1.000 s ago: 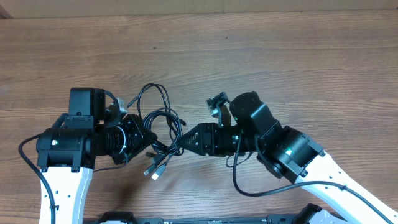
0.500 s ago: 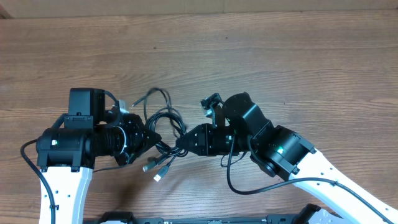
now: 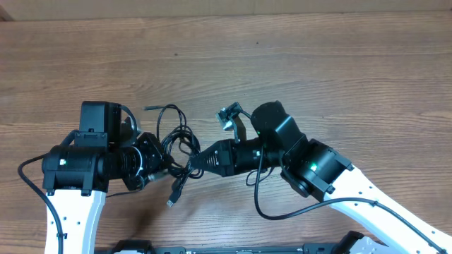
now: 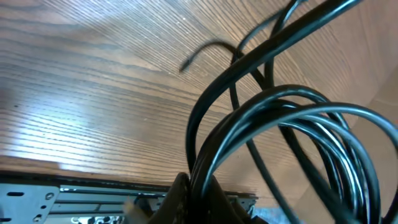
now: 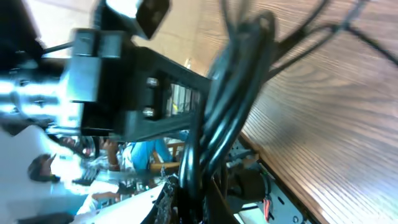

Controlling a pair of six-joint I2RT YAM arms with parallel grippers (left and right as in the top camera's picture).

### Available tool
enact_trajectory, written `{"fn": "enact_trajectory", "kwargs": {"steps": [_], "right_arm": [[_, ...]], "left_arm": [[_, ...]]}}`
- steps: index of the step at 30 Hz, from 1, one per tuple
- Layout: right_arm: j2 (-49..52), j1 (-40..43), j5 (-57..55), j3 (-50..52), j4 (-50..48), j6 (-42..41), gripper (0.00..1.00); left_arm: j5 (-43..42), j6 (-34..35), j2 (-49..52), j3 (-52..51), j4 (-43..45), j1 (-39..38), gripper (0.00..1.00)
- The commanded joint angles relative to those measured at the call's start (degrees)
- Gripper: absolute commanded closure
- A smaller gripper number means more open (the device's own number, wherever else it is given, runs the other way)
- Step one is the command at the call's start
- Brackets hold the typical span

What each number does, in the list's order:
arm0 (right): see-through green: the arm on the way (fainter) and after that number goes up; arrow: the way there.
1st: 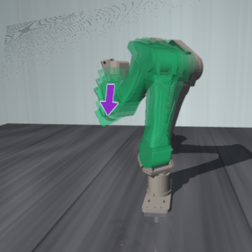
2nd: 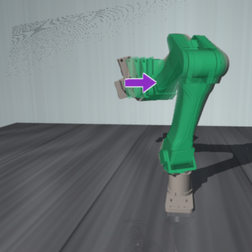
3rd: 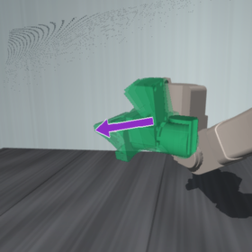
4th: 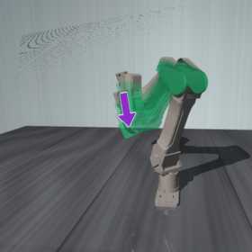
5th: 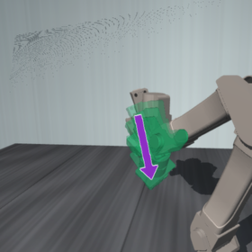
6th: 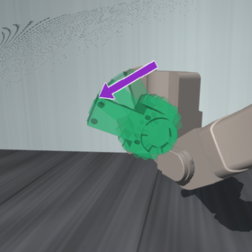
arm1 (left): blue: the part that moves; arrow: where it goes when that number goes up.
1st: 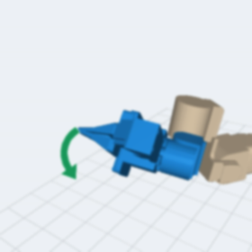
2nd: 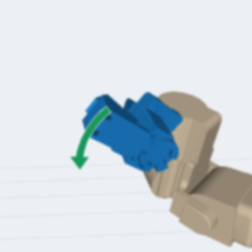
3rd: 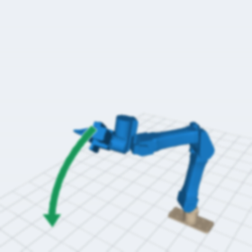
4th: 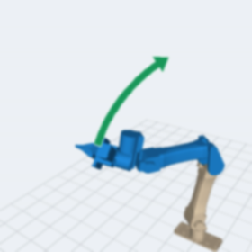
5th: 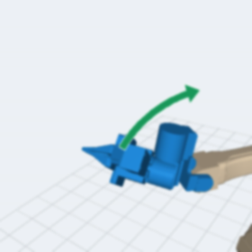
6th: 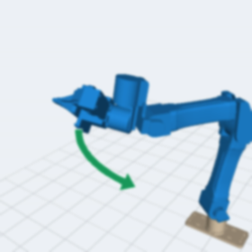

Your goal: Untangle cables

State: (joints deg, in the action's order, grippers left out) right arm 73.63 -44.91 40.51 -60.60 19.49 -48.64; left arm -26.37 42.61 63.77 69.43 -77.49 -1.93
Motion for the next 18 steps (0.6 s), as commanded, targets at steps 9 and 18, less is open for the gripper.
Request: {"fn": "enact_trajectory", "kwargs": {"steps": [9, 18], "right_arm": [[-2.9, 2.6, 14.0, -1.3, -7.1, 9.6, 0.96], [-2.8, 2.6, 3.5, -1.3, -3.3, 11.4, 0.73]], "left_arm": [[18.3, -2.1, 0.7, 0.0, 1.0, 0.4, 0.96], [16.4, -4.8, 3.2, 0.0, 3.6, 0.4, 0.96]]}}
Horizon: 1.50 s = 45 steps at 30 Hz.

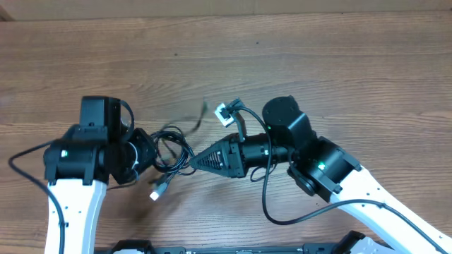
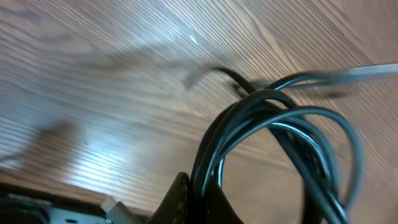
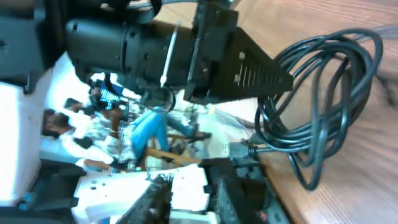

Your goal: Untangle cables

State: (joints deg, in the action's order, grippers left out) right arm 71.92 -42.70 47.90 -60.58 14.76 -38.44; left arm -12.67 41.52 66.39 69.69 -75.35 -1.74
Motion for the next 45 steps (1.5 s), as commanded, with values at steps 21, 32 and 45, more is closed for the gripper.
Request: {"fn": "enact_trajectory", "kwargs": {"steps": [21, 32, 45], "right_arm": [[0.8, 0.3, -25.9, -1.3, 17.6, -2.5, 0.34], [1.1, 0.3, -20.5, -1.3, 13.4, -3.8, 0.42], [1.3, -4.9, -24.4, -1.3, 11.3, -5.3, 0.49]], "left_arm": [[-14.4, -30.2, 1.4, -0.2, 5.9, 0.2, 0.96], [-14.4, -29.4, 1.4, -0.2, 7.3, 0.2, 0.96], [-14.4, -21.6, 1.4, -0.2, 7.2, 0.1, 0.96]]}}
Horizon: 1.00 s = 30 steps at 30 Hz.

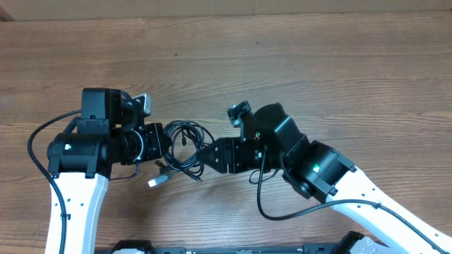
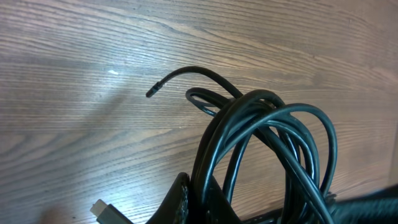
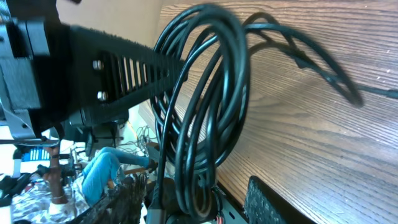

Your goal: Untangle cables

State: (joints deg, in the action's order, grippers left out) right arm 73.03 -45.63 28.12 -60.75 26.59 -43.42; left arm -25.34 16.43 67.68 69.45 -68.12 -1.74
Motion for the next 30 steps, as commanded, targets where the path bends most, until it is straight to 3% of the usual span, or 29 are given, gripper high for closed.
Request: {"fn": "enact_trajectory", "kwargs": {"steps": [1, 5, 9, 10, 13, 19, 22, 30], "right_arm": [[0.4, -2.4, -5.9, -1.1, -0.5, -0.3, 0.49], [2.1, -3.5, -9.1, -1.1, -0.6, -0.3, 0.54], [4.4, -3.5, -8.3, -1.1, -0.6, -3.3, 0.94], [5.0, -3.5, -7.0, -1.1, -0.8, -3.3, 0.96], [5.2, -3.5, -5.5, -1.1, 0.6, -3.2, 0.96], [5.2, -3.7, -4.7, -1.1, 8.3, -3.0, 0.96], [5.2, -4.6, -4.5, -1.1, 10.9, -3.0, 0.96], [5.2, -5.8, -4.5, -1.1, 14.9, -3.1, 0.96]], "left_arm": [[-1.9, 4.2, 0.2, 0.0, -0.2, 0.0, 0.96], [-5.1, 4.6, 0.1, 0.0, -0.7, -1.4, 0.96], [-5.3, 4.6, 0.2, 0.0, -0.4, -4.0, 0.96], [-2.3, 4.6, 0.2, 0.0, -0.2, -5.1, 0.96], [5.9, 7.0, 0.2, 0.0, -0.5, -5.7, 0.95], [30.9, 30.9, 0.2, 0.0, -2.3, -5.4, 0.92], [33.4, 38.6, 0.2, 0.0, -2.3, -5.4, 0.89], [33.5, 44.1, 2.6, 0.0, -2.4, -5.4, 0.9]]}}
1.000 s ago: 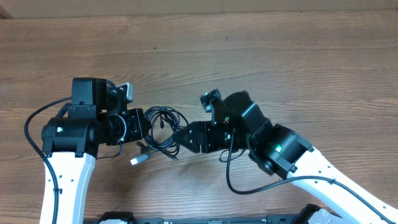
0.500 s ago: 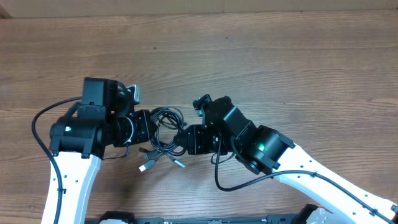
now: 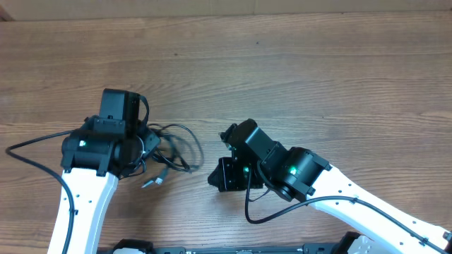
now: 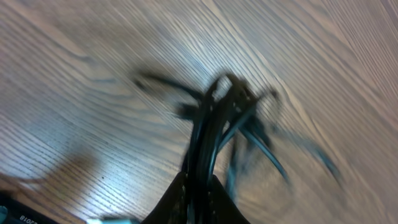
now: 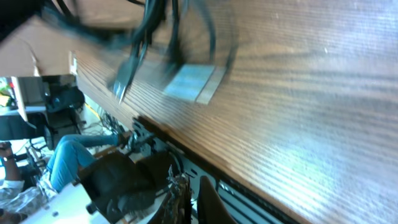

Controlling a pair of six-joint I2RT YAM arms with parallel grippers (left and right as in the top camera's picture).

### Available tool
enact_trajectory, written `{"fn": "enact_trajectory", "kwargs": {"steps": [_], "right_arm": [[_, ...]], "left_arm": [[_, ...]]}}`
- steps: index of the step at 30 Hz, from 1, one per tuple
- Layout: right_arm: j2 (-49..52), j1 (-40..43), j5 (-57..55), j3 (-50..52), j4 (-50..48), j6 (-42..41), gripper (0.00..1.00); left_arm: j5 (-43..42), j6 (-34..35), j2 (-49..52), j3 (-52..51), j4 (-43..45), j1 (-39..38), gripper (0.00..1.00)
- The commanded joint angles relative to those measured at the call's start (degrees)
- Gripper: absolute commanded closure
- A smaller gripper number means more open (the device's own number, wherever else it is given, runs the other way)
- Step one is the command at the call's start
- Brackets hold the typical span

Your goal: Untangle cables

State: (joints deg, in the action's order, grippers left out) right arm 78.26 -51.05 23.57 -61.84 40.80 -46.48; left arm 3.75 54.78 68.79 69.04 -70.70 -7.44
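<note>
A tangled bundle of black cables (image 3: 173, 148) lies on the wooden table left of centre, with a silver plug (image 3: 152, 182) trailing toward the front. My left gripper (image 3: 145, 152) is shut on the bundle's left side. In the left wrist view its tips (image 4: 198, 186) pinch the blurred black strands (image 4: 211, 124). My right gripper (image 3: 214, 176) stands to the right and front of the bundle, apart from it. In the right wrist view its tips (image 5: 191, 199) are together with nothing between them, and the cables (image 5: 155, 25) and plug (image 5: 189, 82) show blurred ahead.
The wooden table (image 3: 318, 77) stretches bare behind and to the right of both arms. The table's front edge with a metal rail (image 5: 261, 193) runs close under the right gripper. The left arm's own grey lead (image 3: 35, 144) loops out to the left.
My right gripper, then open around the coil, now stands shut and empty, drawn back to the front right of it. The left gripper has turned with the bundle still held.
At first both grippers were shut on the bundle between them. Then the right gripper was open and apart while the left held the coil. Later the right gripper stood open around the coil. Now it is shut, clear of the cables, and the left still holds them.
</note>
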Motion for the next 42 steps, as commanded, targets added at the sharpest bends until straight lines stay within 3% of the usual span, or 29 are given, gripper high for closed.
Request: {"fn": "enact_trajectory", "kwargs": {"steps": [1, 4, 6, 8, 14, 18, 20, 21, 22, 23, 24, 32, 36, 42], "right_arm": [[0.0, -0.4, -0.3, 0.0, 1.1, 0.0, 0.96], [0.0, -0.4, -1.1, 0.0, 1.4, 0.0, 0.96], [0.0, -0.4, -1.6, 0.0, 1.3, 0.0, 0.87], [0.0, -0.4, -2.4, 0.0, 1.4, 0.0, 0.76], [0.0, -0.4, -3.0, 0.0, 1.4, 0.0, 0.62], [0.0, -0.4, -3.0, 0.0, 1.4, 0.0, 0.51], [0.0, -0.4, -3.0, 0.0, 1.4, 0.0, 0.47], [0.0, -0.4, -3.0, 0.0, 1.6, 0.0, 0.45], [0.0, -0.4, -3.0, 0.0, 1.8, 0.0, 0.44], [0.0, -0.4, -3.2, 0.0, 2.4, 0.0, 0.41], [0.0, -0.4, -3.4, 0.0, 2.8, 0.0, 0.4], [0.0, -0.4, -5.0, 0.0, 4.8, 0.0, 0.31], [0.0, -0.4, -5.1, 0.0, 5.0, 0.0, 0.29], [0.0, -0.4, -6.5, 0.0, 6.4, 0.0, 0.22]], "left_arm": [[4.0, 5.7, 2.1, 0.4, 0.3, 0.3, 0.89], [2.4, 5.3, 4.1, 0.4, 0.1, 0.3, 0.9], [-0.3, 2.1, 5.8, 0.4, 0.2, 0.3, 0.96], [-4.0, -3.2, 7.6, 0.4, 0.8, 0.3, 0.96], [-20.2, -25.7, 13.7, 0.4, 3.4, 0.3, 0.96], [-21.5, -28.0, 16.4, 0.4, 3.6, 0.3, 0.94], [-21.4, -28.3, 17.0, 0.7, 4.0, 0.7, 0.73], [-21.4, -29.0, 17.0, 1.5, 3.7, 1.4, 0.51], [-21.4, -29.4, 17.0, 1.9, 3.4, 1.6, 0.4], [-21.0, -30.7, 16.9, 4.2, 1.4, 2.7, 0.15], [-20.3, -30.8, 16.9, 5.7, -0.1, 3.4, 0.06], [-9.6, -25.2, 15.2, 16.4, -16.2, 9.8, 0.04], [-6.4, -20.4, 10.1, 16.4, -19.1, 13.7, 0.02], [-6.1, -19.6, -2.7, 16.1, -19.7, 21.8, 0.0]]}}
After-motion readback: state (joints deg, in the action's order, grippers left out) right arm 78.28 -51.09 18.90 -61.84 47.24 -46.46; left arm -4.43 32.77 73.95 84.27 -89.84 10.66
